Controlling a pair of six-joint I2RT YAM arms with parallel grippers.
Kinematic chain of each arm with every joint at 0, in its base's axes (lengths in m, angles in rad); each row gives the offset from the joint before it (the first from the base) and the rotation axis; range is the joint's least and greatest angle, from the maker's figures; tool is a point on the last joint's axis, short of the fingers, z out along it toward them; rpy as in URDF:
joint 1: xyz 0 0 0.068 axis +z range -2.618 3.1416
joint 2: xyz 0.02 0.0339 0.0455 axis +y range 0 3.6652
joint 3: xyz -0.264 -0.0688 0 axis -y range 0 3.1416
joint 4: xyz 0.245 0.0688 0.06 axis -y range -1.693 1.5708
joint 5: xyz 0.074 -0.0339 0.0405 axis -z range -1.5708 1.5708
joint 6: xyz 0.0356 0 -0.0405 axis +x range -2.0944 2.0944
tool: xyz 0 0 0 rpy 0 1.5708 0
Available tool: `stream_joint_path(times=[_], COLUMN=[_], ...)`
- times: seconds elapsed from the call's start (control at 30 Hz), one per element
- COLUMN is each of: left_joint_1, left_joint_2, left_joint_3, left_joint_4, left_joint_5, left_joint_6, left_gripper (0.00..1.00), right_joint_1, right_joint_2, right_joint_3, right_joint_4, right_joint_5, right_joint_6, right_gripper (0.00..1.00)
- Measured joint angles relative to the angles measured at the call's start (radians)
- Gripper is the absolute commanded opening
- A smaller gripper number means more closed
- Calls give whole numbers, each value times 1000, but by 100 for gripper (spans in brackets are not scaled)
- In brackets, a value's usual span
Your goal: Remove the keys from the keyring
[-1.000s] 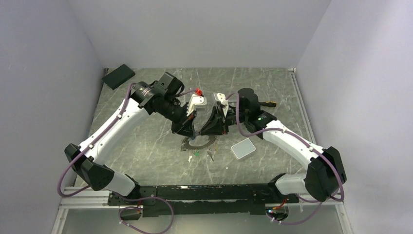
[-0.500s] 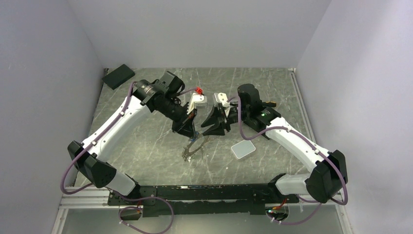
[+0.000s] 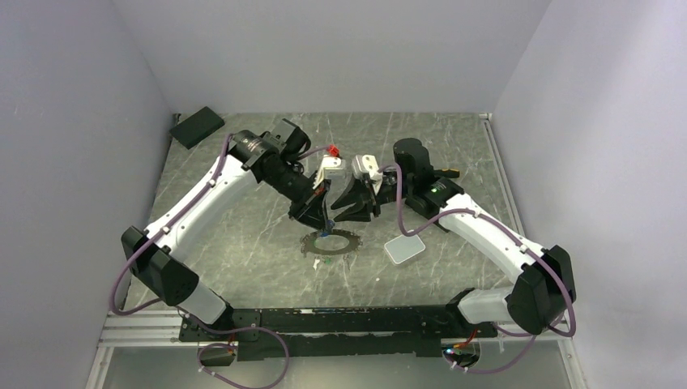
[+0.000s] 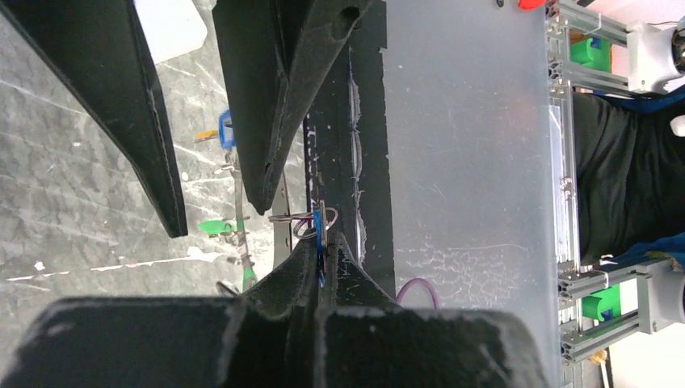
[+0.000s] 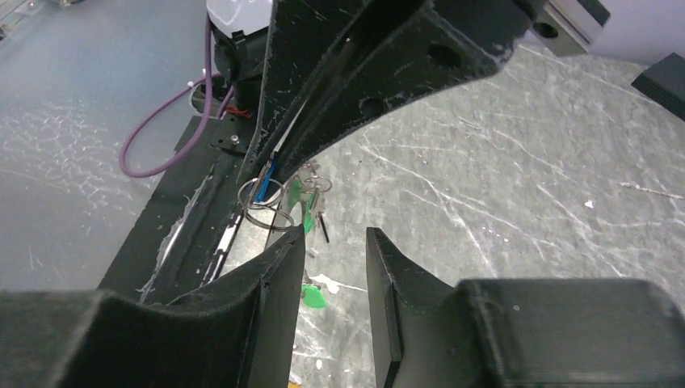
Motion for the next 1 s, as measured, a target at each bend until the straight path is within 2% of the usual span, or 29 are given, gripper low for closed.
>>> stream_joint_path(times=[0.4,0.63,1.0], left_joint_1=[20,31,34], left_joint_2=[34,34,34], left_joint_3=[0,0,0], left_joint_4=[-1,1,1], left_joint_5=[42,53,53], left_joint_6=[18,18,17], left_gripper=[0,0,0], right_joint_1=[26,40,43], right_joint_2=[7,7,7], right_joint_3=[0,0,27], right_joint_4=[-73,-127,-183], right_joint_5=[-11,-12,-16], right_joint_6=[-177,-220,-242], right_gripper=[33,38,37])
